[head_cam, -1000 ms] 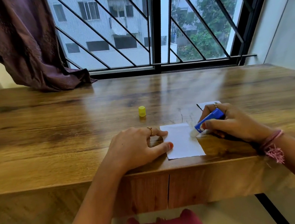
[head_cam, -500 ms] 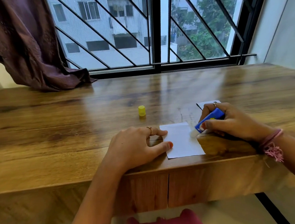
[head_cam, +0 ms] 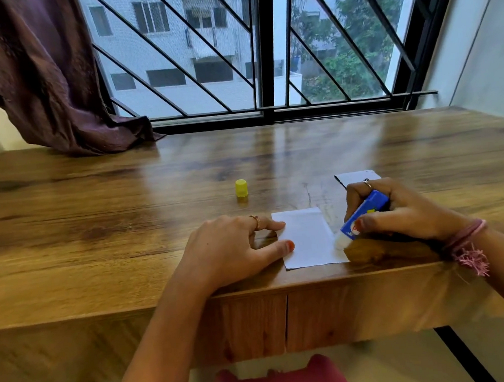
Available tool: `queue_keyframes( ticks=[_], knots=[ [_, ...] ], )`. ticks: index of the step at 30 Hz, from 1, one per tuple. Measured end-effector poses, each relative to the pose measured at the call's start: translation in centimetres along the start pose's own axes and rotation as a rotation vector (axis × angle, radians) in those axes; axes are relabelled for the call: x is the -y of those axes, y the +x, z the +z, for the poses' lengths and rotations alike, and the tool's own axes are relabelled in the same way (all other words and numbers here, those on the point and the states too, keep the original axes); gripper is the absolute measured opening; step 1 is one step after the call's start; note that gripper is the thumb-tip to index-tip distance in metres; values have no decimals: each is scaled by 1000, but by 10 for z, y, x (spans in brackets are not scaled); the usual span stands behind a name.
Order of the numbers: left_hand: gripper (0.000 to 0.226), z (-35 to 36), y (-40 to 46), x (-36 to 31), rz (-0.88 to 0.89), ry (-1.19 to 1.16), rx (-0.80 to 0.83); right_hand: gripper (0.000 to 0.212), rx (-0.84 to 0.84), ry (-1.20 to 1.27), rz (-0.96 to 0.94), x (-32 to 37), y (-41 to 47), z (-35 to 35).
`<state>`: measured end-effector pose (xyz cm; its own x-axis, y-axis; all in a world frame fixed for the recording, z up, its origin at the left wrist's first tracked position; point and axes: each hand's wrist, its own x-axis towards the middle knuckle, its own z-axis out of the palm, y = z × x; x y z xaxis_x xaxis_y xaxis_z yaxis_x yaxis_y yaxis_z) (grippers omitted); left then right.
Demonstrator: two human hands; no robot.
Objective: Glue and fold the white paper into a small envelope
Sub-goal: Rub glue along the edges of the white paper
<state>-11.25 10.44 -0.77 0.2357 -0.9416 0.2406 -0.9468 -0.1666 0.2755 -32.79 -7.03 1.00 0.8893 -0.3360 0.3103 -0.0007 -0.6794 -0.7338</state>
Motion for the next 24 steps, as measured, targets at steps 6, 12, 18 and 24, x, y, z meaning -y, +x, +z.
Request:
queue_keyframes(
  ticks=[6, 12, 18, 24],
  knots=[
    [48, 0, 0, 0, 3, 1, 3, 17, 17, 3, -29, 1, -2, 2],
    [49, 0, 0, 0, 10, 1, 5, 7, -14, 0, -6, -1, -1, 1],
    [50, 1, 1, 0, 12, 2, 11, 7, 24, 16, -8, -1, -3, 0],
    [48, 1, 0, 1, 7, -5, -18, 10, 72, 40, 3, 0, -4, 1]
  ],
)
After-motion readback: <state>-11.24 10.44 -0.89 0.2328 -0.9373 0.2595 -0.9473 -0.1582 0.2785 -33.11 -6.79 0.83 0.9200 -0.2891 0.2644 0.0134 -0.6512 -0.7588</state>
